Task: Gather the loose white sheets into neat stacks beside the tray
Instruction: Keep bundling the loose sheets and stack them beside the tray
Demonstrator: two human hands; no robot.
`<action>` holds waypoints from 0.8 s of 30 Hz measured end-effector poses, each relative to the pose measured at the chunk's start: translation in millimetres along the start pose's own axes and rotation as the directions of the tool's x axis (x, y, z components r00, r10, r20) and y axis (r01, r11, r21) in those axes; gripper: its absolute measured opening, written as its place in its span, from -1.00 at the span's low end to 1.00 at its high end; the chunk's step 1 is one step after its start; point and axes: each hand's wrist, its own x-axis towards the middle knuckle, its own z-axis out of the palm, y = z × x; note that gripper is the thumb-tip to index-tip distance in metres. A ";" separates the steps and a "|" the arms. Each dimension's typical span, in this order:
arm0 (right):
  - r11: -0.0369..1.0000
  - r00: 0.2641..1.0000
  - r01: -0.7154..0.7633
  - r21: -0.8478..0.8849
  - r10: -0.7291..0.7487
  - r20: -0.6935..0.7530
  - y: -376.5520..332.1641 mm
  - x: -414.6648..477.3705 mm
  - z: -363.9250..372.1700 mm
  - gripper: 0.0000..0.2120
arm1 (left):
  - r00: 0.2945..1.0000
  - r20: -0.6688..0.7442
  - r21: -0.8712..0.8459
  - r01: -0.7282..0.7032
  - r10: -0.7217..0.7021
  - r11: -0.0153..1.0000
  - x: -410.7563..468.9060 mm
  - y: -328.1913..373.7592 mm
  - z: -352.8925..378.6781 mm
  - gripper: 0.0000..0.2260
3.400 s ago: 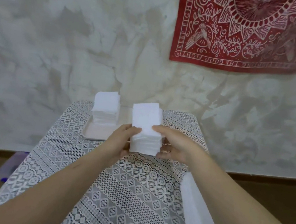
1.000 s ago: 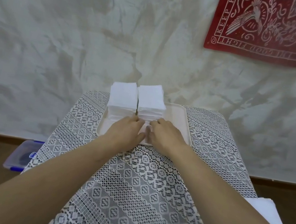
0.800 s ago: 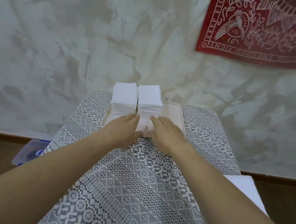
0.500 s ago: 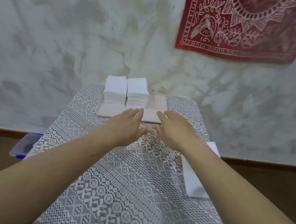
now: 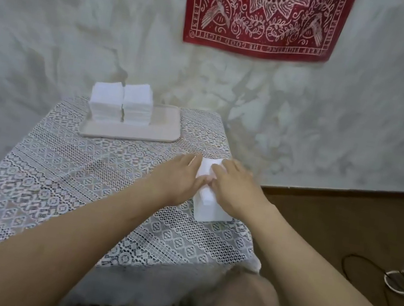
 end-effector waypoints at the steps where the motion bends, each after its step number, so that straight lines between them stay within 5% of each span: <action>1: 1.000 1.000 -0.007 0.018 0.006 0.007 -0.4 -1.4 4.9 -0.64 | 1.000 0.004 0.004 0.001 -0.001 1.000 0.9 0.0 3.5 -0.35; 11: 0.887 0.992 -0.116 0.447 0.125 0.010 12.0 -4.0 14.8 -0.49 | 0.999 0.045 0.014 0.004 -0.005 1.000 5.2 3.2 24.6 -0.35; 14: 0.736 0.961 -0.276 0.619 0.230 0.154 19.3 2.7 19.5 -0.40 | 0.999 0.037 0.021 -0.007 0.007 1.000 3.4 3.3 26.6 -0.36; 17: 0.542 0.911 -0.412 0.732 0.235 0.338 28.0 8.0 21.4 -0.55 | 0.999 0.037 -0.004 -0.003 0.003 1.000 2.4 0.9 27.1 -0.36; 24: 0.140 0.803 -0.592 0.794 0.180 0.568 34.3 7.3 11.1 -0.58 | 0.999 0.033 -0.042 -0.017 0.018 0.999 0.0 0.0 25.6 -0.38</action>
